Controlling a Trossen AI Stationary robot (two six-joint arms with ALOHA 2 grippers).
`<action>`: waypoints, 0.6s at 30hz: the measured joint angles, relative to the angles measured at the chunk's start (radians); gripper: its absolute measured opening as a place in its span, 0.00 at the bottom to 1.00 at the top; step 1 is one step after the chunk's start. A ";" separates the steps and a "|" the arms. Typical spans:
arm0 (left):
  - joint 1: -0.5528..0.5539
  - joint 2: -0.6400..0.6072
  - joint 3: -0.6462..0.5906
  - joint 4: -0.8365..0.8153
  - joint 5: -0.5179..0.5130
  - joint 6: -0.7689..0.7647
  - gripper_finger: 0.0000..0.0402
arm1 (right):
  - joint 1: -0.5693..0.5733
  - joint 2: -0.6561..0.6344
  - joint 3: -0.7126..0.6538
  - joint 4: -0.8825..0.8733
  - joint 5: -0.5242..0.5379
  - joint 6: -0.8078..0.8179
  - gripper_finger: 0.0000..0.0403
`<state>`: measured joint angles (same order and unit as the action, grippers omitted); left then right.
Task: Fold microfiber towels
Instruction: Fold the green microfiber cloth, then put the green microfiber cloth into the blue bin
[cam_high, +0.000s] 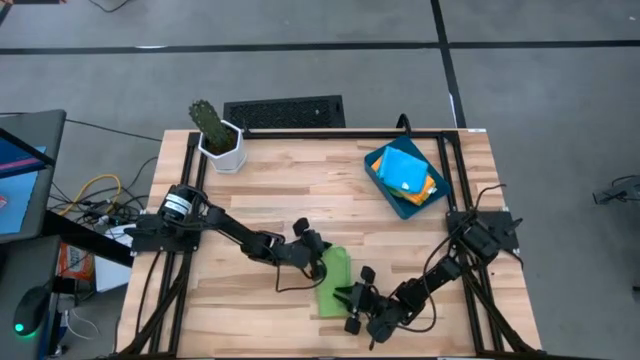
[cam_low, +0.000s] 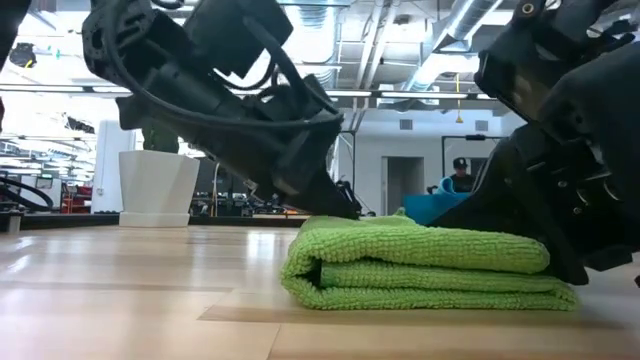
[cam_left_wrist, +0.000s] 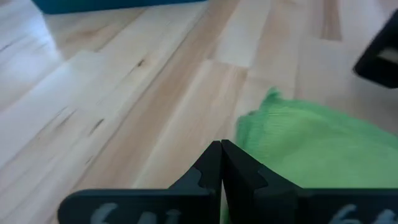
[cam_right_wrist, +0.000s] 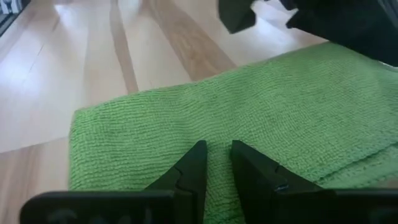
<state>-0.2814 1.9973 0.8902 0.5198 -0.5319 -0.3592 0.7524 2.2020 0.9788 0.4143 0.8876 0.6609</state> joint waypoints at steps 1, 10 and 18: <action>0.004 0.000 -0.005 0.000 0.000 0.000 0.00 | 0.000 -0.006 0.000 -0.007 -0.008 -0.003 0.25; 0.014 -0.069 0.008 -0.030 -0.066 0.008 0.00 | 0.044 -0.166 -0.005 -0.003 0.017 -0.218 0.25; -0.047 -0.086 0.015 0.186 0.193 0.168 0.00 | 0.100 -0.115 -0.007 0.130 0.020 -0.235 0.25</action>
<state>-0.3288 1.9108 0.9050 0.7057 -0.3385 -0.1912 0.8521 2.0874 0.9718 0.5446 0.9078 0.4256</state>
